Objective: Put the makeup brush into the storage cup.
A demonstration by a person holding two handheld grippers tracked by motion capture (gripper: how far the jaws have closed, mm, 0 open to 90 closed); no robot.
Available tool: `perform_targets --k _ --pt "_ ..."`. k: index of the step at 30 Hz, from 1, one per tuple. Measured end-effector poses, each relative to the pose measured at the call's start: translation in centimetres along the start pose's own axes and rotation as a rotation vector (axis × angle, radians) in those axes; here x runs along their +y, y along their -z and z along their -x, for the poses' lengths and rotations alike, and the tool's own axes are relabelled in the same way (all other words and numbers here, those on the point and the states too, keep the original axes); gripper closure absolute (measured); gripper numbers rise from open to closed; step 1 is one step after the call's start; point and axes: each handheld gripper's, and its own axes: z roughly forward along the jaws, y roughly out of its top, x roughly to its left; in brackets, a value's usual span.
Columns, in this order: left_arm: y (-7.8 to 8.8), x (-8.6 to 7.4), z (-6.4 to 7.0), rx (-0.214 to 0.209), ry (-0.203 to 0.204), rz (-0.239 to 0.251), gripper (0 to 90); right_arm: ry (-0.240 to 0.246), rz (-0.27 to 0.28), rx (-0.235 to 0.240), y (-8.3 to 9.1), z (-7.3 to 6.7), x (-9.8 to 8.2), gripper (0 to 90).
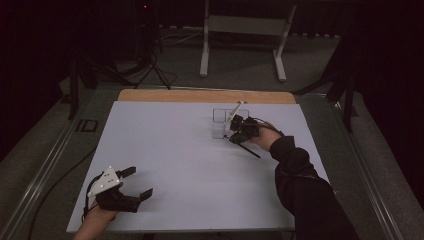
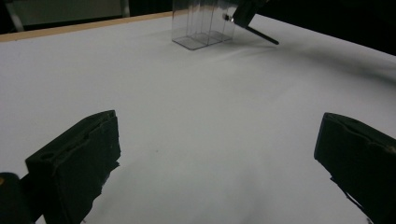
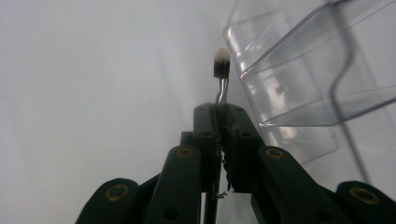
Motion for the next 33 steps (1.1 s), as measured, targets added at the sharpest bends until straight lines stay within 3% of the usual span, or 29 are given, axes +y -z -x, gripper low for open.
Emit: perform_targets --k 6,13,16,18,21,33 --pt "0.0 0.0 0.0 0.001 0.002 0.004 1.4 -0.010 0.079 -0.005 2.0 -0.3 0.1 84.2" --pt "0.0 0.0 0.0 0.000 0.003 0.003 1.4 -0.046 0.215 -0.011 4.0 -0.9 -0.5 84.2" --pt "0.0 0.0 0.0 0.000 0.002 0.001 1.4 -0.061 0.234 -0.018 4.3 -1.1 -0.7 84.2" --pt "0.0 0.0 0.0 0.000 0.002 0.001 1.4 -0.094 0.309 -0.014 5.0 -1.2 -1.2 84.2" --pt "0.0 0.0 0.0 -0.001 0.005 0.000 1.4 -0.120 0.369 -0.009 5.5 -1.4 -1.9 84.2" --pt "-0.1 0.0 0.0 0.001 0.006 -0.001 1.4 -0.177 0.475 -0.036 6.7 -1.6 -3.3 84.2"
